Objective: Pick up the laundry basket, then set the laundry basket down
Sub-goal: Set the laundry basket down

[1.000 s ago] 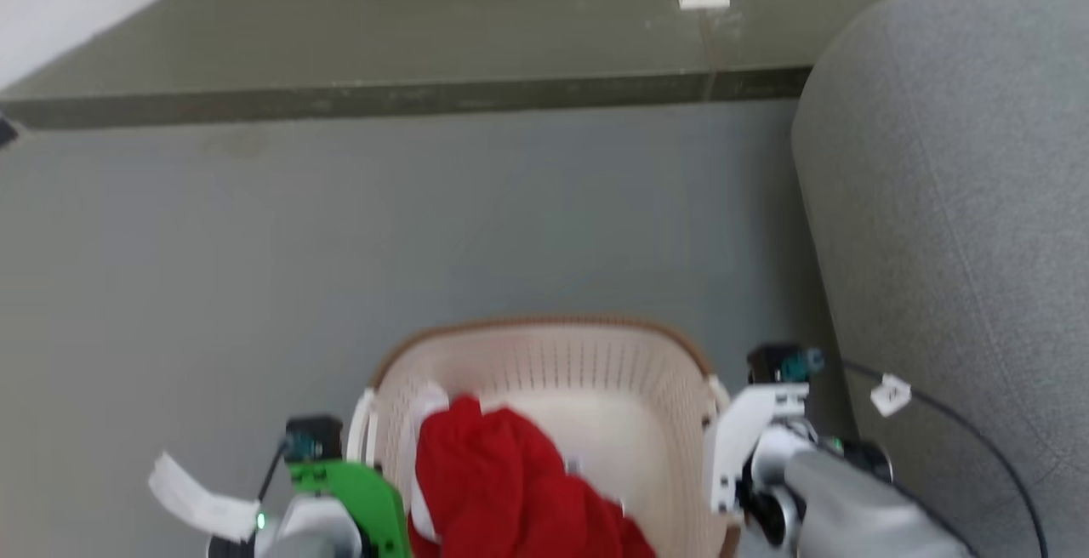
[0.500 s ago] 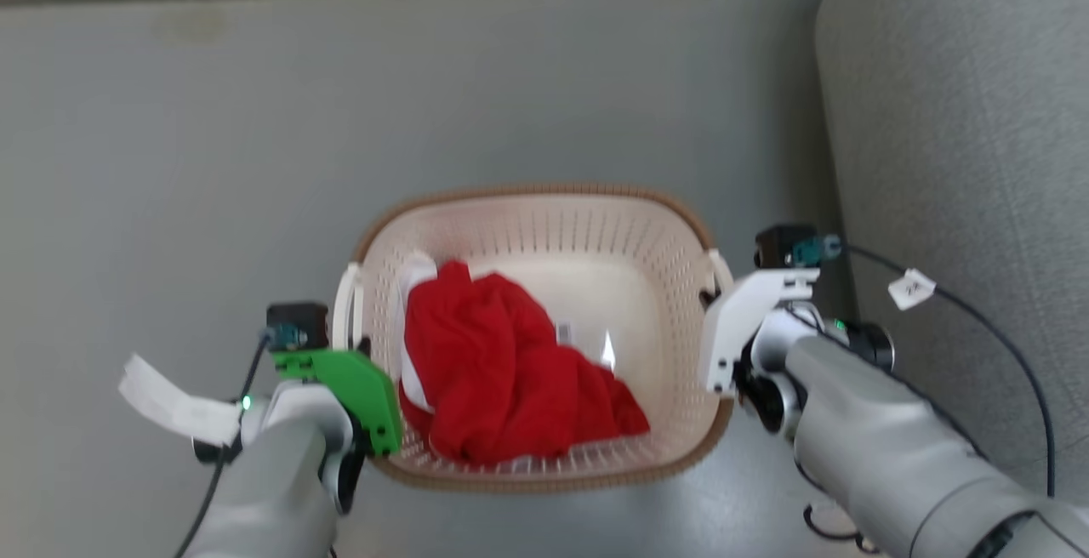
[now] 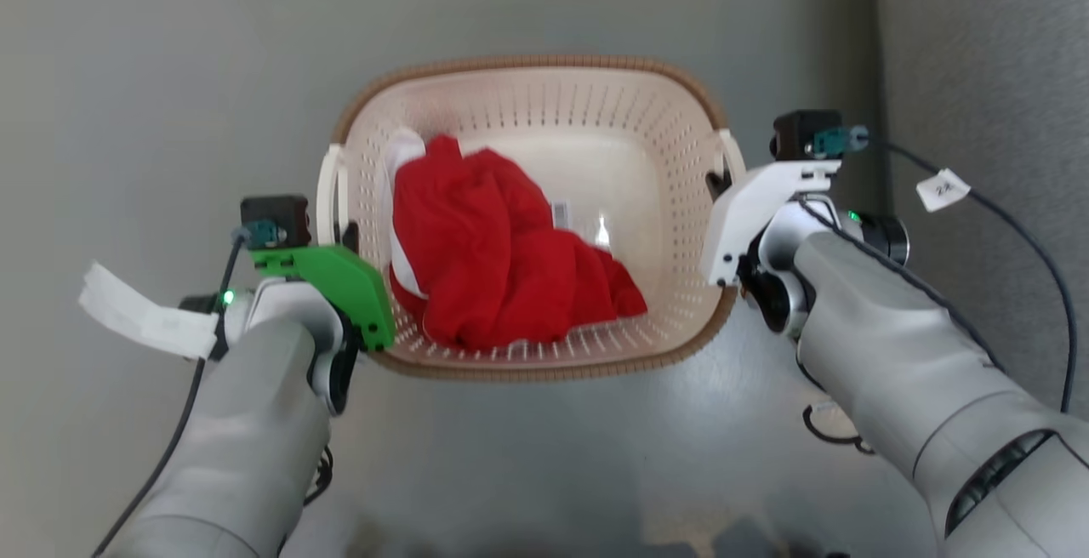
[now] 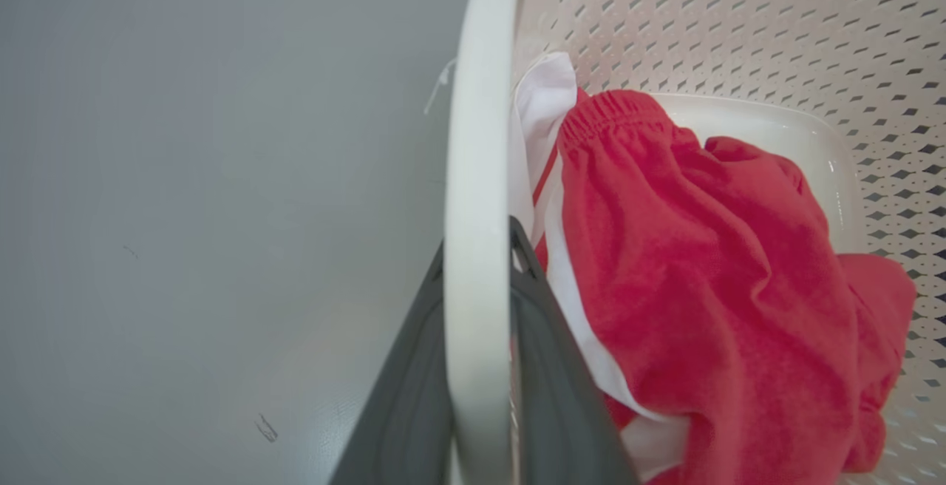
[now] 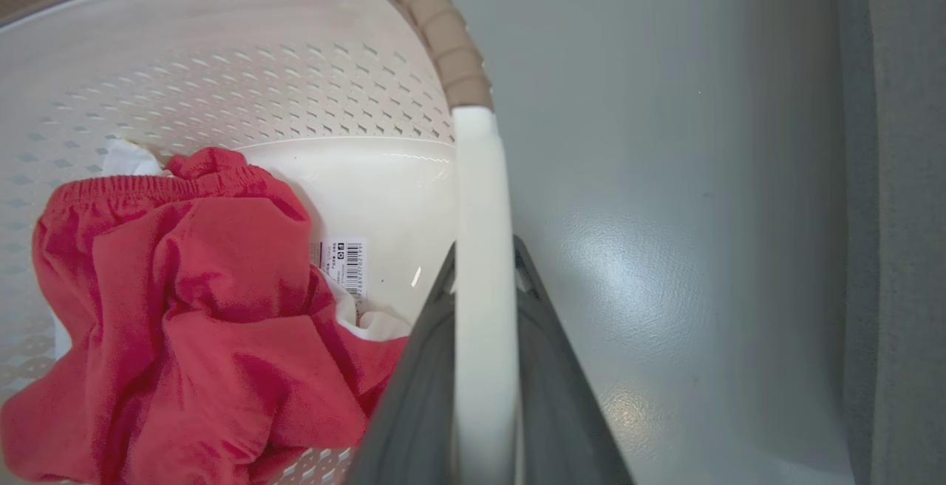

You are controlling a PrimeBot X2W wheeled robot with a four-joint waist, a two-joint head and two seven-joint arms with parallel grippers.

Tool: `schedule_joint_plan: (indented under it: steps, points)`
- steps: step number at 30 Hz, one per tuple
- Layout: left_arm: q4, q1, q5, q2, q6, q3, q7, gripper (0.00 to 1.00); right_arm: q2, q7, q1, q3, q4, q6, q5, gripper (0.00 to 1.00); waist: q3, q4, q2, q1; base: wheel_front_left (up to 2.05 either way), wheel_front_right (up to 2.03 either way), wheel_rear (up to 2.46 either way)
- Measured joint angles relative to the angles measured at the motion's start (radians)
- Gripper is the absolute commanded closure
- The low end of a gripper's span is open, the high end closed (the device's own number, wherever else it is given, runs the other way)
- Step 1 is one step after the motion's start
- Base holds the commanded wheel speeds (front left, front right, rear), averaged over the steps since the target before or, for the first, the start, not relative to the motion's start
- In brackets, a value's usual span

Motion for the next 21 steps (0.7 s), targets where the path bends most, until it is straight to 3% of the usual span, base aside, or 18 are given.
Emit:
schedule_joint_plan:
  steps: [21]
  points:
    - [-0.003,-0.161,0.015,-0.002,0.013,0.003,-0.056,1.00,-0.004,-0.072,-0.161,-0.009,0.050,0.000,-0.023,1.00,0.296,0.026,0.0000,0.0000,0.00,0.00,0.00]
